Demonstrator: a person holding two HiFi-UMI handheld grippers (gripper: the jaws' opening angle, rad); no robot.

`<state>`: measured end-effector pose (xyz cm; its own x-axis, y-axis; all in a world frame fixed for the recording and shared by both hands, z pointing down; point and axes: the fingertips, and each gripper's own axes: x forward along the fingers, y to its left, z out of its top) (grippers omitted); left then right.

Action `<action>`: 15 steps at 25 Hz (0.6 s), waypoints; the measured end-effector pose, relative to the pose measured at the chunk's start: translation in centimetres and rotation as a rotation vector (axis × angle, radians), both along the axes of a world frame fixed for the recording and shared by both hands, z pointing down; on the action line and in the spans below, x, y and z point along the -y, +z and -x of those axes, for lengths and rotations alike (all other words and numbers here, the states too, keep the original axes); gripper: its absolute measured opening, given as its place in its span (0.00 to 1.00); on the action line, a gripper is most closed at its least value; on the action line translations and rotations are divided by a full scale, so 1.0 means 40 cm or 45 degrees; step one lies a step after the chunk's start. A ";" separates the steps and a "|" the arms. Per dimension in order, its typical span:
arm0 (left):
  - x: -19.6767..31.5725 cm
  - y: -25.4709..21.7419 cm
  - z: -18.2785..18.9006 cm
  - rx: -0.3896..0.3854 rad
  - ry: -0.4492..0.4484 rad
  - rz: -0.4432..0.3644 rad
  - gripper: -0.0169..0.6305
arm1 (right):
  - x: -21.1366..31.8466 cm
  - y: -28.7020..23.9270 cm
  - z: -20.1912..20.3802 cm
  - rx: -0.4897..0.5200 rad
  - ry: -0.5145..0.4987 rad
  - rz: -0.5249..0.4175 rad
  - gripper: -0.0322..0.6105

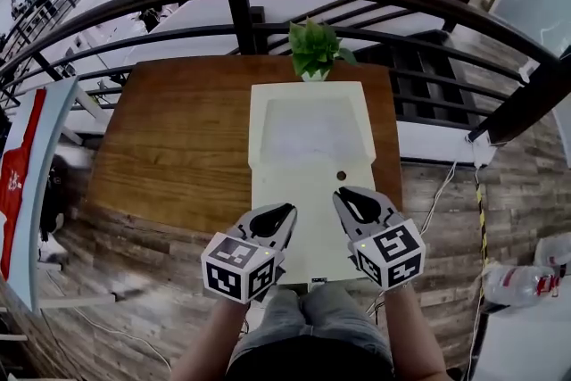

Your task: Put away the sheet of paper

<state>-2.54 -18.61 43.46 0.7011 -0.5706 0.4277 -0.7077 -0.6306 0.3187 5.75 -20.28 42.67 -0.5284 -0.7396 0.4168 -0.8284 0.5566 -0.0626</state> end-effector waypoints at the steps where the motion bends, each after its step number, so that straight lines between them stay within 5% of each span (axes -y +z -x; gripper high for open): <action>1: -0.007 -0.008 -0.001 0.000 0.008 -0.009 0.08 | -0.014 -0.012 0.004 0.032 -0.015 -0.003 0.12; 8: -0.060 -0.036 -0.025 -0.039 0.066 -0.033 0.08 | -0.093 -0.088 0.034 0.122 -0.120 -0.108 0.11; 15: -0.096 -0.068 -0.036 -0.047 0.078 -0.090 0.08 | -0.149 -0.139 0.022 0.229 -0.048 -0.133 0.11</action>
<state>-1.10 -14.79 40.73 0.7499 -0.5541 0.3613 -0.6559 -0.6940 0.2969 4.87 -14.32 37.12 -0.6157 -0.7520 0.2354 -0.7874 0.5985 -0.1476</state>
